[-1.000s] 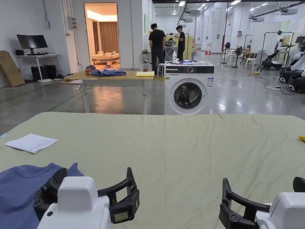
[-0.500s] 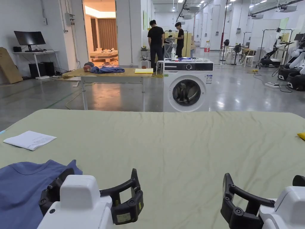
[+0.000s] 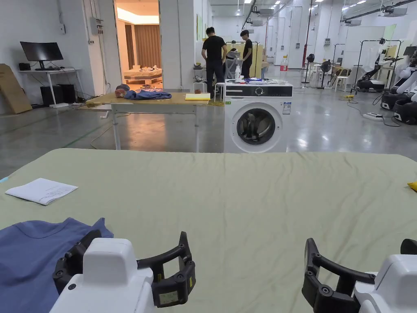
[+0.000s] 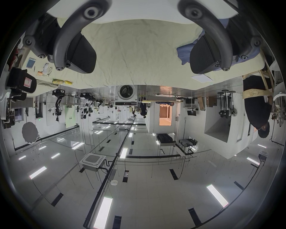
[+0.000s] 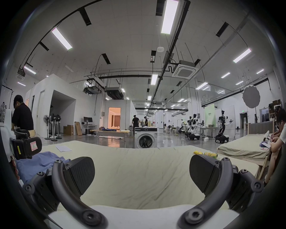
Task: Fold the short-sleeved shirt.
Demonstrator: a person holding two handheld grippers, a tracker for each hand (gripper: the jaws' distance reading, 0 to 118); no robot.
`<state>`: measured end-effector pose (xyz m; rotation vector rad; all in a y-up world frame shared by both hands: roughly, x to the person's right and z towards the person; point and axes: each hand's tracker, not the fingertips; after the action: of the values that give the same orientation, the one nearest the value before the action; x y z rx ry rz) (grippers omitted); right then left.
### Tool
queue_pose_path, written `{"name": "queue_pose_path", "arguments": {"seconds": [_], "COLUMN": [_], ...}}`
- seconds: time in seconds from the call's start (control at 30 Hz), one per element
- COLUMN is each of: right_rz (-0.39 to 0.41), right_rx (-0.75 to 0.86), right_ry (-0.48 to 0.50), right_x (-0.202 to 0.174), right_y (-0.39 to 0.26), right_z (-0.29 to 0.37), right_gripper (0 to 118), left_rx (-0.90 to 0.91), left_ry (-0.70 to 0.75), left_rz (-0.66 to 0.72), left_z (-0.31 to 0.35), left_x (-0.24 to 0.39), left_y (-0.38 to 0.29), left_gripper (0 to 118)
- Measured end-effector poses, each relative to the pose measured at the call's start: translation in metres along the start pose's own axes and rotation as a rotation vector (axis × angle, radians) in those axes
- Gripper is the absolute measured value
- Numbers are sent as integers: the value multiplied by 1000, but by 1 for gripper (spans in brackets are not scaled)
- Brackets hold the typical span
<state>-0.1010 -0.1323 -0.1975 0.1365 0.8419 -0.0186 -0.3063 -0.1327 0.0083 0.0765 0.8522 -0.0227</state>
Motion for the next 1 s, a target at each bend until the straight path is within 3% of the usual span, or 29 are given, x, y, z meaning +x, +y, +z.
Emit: {"name": "queue_pose_path", "arguments": {"seconds": [0.33, 0.53, 0.57, 0.6, 0.63, 0.67, 0.73, 0.87, 1.0], "right_rz": [27, 15, 11, 9, 3, -16, -60, -46, -51], "right_rx": [17, -10, -9, -6, -15, -15, -4, 17, 5], "right_ry": [14, 12, 12, 14, 4, 2, 2, -33, -43], "right_x": [-1, 1, 2, 3, 5, 11, 17, 20, 21], "right_y": [2, 5, 5, 5, 5, 5, 6, 8, 10], "right_z": [1, 1, 2, 1, -1, -1, 0, 2, 0], "right_gripper": [118, 103, 81, 44, 0, 0, 0, 0, 0], "left_rx": [-22, -21, 6, 21, 19, 11, 30, 26, -9], "left_ry": [-15, -21, -33, -47, -45, -39, -36, -32, -30], "left_rz": [-49, -73, -50, -34, -33, -42, -65, -96, -38], "left_z": [-3, -1, 2, 4, 4, 1, 7, 8, 4], "left_x": [2, 2, 2, 2, 2, 3, 4, 8, 3], "left_y": [8, 8, 9, 10, 11, 12, 11, 11, 6], "left_gripper": [110, 107, 98, 73, 17, 0, 0, 0, 0]}}
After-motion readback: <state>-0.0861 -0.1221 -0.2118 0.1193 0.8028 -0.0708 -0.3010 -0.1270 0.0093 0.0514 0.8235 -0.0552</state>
